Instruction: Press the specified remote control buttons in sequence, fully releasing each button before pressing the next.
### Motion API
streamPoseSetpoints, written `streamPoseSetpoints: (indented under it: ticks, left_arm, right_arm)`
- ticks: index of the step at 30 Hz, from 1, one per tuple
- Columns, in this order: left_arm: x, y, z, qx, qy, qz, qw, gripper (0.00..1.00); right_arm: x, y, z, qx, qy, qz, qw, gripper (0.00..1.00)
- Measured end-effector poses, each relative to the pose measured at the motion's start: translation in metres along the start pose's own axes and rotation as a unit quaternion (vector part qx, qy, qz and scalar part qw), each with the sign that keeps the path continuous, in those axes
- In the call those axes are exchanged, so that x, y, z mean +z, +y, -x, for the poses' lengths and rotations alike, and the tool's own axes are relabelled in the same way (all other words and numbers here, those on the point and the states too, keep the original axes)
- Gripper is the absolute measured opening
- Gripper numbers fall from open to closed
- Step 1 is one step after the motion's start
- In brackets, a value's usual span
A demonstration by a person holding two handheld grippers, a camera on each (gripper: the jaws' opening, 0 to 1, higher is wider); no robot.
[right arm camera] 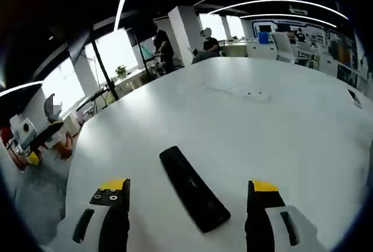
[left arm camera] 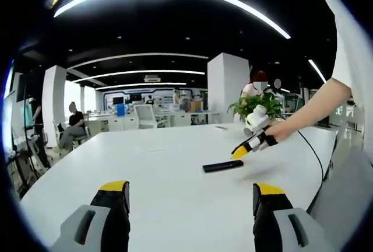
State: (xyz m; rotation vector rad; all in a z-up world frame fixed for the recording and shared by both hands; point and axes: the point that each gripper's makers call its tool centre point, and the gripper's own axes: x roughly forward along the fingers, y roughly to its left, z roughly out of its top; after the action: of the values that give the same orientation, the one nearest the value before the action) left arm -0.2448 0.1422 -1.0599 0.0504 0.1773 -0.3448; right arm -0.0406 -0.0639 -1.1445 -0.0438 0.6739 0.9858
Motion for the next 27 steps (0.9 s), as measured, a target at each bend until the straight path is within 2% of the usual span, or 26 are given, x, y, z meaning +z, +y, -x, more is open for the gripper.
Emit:
streamPoseSetpoints:
  ticks: [2, 5, 6, 10, 18, 23, 26, 27]
  left_arm:
    - [0.0, -0.001, 0.0, -0.002, -0.001, 0.001, 1.0, 0.91]
    - [0.001, -0.001, 0.0, -0.002, -0.001, 0.0, 1.0, 0.92]
    - [0.001, -0.001, 0.0, -0.001, -0.002, 0.0, 1.0, 0.93]
    - [0.002, 0.0, 0.001, 0.0, -0.005, 0.001, 1.0, 0.93]
    - [0.001, 0.0, 0.001, 0.0, -0.002, -0.004, 1.0, 0.93]
    - [0.002, 0.001, 0.002, 0.004, -0.003, -0.005, 1.0, 0.92]
    - [0.002, 0.001, 0.002, 0.003, -0.003, -0.005, 1.0, 0.92]
    - [0.002, 0.001, 0.002, 0.002, -0.003, -0.006, 1.0, 0.92]
  right_arm:
    - [0.0, 0.001, 0.006, -0.018, -0.012, 0.015, 0.9996, 0.87]
    - [0.005, 0.007, 0.017, -0.041, -0.042, 0.021, 0.9981, 0.99]
    - [0.005, 0.01, 0.021, -0.042, -0.043, 0.028, 0.9978, 0.98]
    - [0.008, 0.02, 0.036, -0.054, -0.077, 0.013, 0.9955, 0.99]
    - [0.006, 0.058, 0.074, -0.072, -0.115, 0.021, 0.9905, 0.99]
    - [0.006, 0.075, 0.097, -0.09, -0.163, -0.029, 0.982, 0.99]
    - [0.002, 0.085, 0.109, -0.097, -0.171, -0.03, 0.98, 0.99]
    - [-0.001, 0.088, 0.116, -0.11, -0.174, -0.026, 0.9782, 0.99]
